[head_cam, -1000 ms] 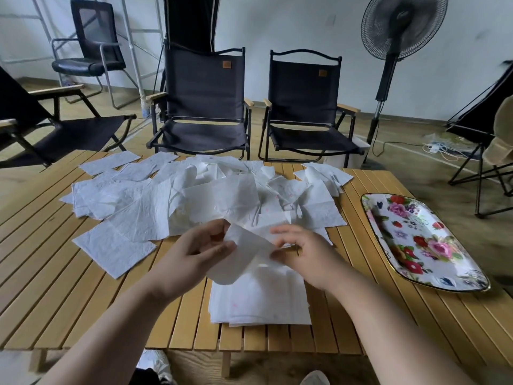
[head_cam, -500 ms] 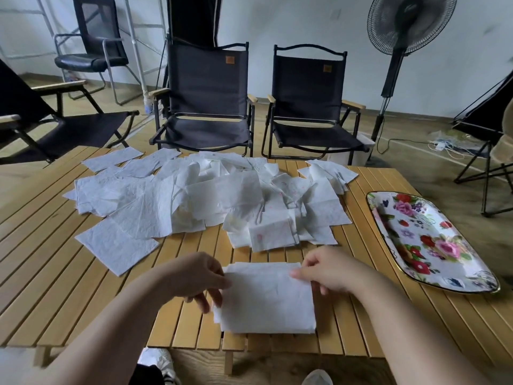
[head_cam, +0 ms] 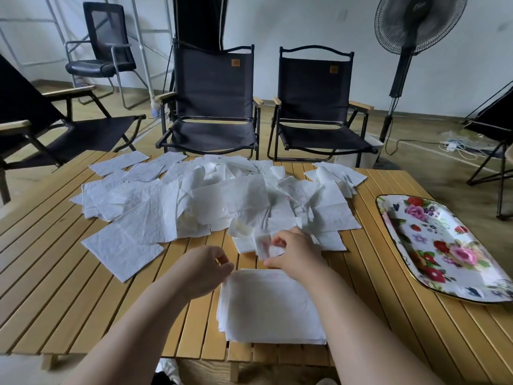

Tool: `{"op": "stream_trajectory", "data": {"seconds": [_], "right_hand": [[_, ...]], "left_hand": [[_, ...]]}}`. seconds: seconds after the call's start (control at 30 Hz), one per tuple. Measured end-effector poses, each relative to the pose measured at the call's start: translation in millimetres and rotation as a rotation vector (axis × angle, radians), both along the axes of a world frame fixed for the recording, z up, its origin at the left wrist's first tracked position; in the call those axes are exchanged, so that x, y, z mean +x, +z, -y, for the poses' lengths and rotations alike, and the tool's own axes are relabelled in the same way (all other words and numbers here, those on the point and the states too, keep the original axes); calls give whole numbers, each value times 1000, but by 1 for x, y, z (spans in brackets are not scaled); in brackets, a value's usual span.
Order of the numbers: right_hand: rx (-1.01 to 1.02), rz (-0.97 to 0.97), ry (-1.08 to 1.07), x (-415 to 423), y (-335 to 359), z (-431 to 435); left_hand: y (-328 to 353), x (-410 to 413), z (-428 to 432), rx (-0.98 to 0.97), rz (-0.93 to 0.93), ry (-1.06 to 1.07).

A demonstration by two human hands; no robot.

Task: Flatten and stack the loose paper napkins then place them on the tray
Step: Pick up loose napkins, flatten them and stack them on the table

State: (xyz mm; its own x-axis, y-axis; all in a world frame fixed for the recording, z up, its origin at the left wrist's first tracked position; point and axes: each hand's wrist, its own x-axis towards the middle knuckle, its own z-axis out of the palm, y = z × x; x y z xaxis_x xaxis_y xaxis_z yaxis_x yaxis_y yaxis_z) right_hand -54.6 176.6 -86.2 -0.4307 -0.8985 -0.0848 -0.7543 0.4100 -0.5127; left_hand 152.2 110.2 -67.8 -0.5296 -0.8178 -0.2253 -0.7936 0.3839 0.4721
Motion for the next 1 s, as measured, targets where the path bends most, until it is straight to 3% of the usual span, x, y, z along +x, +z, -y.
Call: {"op": "stream_trajectory", "data": {"seconds": [0.17, 0.5, 0.7, 1.0], "right_hand": [[-6, -117, -22, -3, -6, 2], [1, -48, 0, -6, -6, -8], [32, -150, -9, -3, -10, -1], [-21, -40, -66, -6, -12, -3]], "left_hand": [[-2, 6, 4, -8, -14, 8], [1, -2, 2, -28, -50, -32], [0, 3, 2, -33, -66, -31], [4, 3, 1, -33, -67, -28]]}}
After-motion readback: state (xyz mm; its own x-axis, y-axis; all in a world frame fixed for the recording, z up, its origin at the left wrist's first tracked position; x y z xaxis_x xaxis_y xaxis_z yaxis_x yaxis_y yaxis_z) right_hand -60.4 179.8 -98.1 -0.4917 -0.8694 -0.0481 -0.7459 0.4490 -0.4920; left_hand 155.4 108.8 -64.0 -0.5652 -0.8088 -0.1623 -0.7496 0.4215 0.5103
